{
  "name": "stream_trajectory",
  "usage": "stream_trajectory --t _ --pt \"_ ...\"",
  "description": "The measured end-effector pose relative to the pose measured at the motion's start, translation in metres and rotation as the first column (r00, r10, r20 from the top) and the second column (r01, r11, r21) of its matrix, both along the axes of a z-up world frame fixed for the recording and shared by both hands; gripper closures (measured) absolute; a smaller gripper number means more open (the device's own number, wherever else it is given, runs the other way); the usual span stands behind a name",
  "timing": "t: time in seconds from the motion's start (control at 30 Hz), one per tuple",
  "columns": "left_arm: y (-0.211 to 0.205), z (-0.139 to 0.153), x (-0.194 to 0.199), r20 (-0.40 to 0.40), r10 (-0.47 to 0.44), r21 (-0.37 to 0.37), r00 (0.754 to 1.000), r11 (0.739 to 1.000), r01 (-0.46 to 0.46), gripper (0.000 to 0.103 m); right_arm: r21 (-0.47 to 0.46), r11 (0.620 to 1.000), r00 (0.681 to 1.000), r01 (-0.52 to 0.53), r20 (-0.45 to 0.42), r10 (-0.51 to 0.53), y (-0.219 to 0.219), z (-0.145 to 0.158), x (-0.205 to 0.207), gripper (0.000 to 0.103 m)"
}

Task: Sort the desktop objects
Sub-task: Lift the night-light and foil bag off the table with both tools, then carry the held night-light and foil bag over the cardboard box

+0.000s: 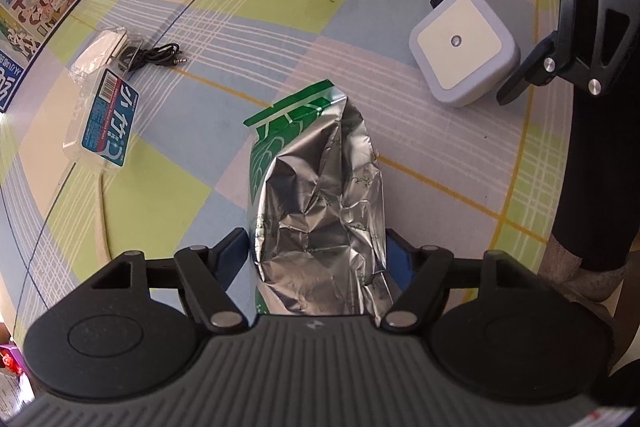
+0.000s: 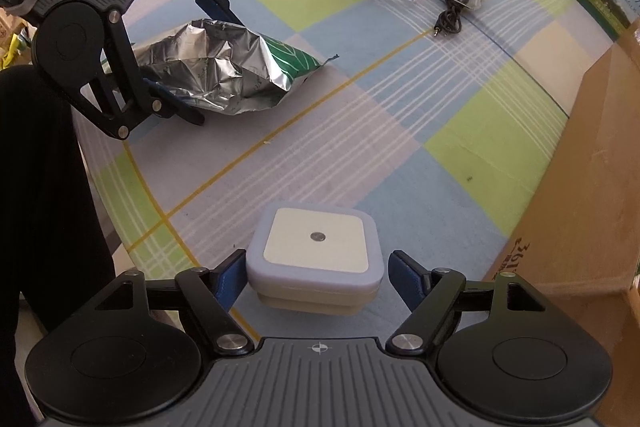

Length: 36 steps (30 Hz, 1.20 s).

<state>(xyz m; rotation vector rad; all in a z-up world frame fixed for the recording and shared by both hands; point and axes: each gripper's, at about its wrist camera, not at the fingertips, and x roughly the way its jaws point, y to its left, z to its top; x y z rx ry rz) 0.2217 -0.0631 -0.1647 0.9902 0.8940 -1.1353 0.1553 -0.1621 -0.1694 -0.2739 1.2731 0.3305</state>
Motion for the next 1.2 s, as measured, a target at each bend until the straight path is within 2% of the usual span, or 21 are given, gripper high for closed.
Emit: stream_trajectory --t 0.27,0.47,0.53,0.57,0.7,0.87,0.93,1.2 --pt "-0.001 0.002 0.004 -0.02 0.025 0.007 1.0 1.0 -0.024 0.05 -0.002 1.0 0.998 0.004 -0.07 -0.005 0.005 -0.004 0.018 0.029" --pt "0.0 0.001 0.003 -0.012 0.02 0.002 1.0 1.0 -0.02 0.049 -0.041 0.999 0.994 0.003 -0.109 -0.007 0.011 -0.007 0.028 0.03" --pt "0.0 0.001 0.003 -0.011 0.016 0.003 1.0 1.0 -0.015 0.045 -0.052 0.999 0.992 -0.007 -0.122 0.001 0.013 -0.008 0.028 0.031" --pt "0.0 0.0 0.004 -0.011 0.012 0.004 1.0 1.0 -0.012 0.042 -0.053 0.999 0.992 -0.011 -0.127 0.005 0.014 -0.008 0.027 0.038" --pt "0.0 -0.001 0.006 -0.021 0.008 0.006 1.0 1.0 -0.007 0.043 -0.058 0.998 0.994 -0.018 -0.112 0.011 0.015 -0.008 0.023 0.041" --pt "0.0 0.001 0.005 -0.024 0.021 0.014 0.999 1.0 -0.021 0.055 -0.057 0.998 0.997 -0.019 -0.077 0.014 0.018 0.001 0.017 0.041" --pt "0.0 0.003 0.004 -0.029 0.023 0.02 0.999 1.0 -0.022 0.057 -0.059 0.998 0.998 -0.019 -0.063 0.015 0.018 0.006 0.015 0.041" --pt "0.007 0.019 -0.003 -0.037 0.042 0.015 0.998 0.999 -0.041 0.058 -0.07 0.998 1.0 -0.007 -0.015 0.006 0.02 0.028 0.009 0.041"
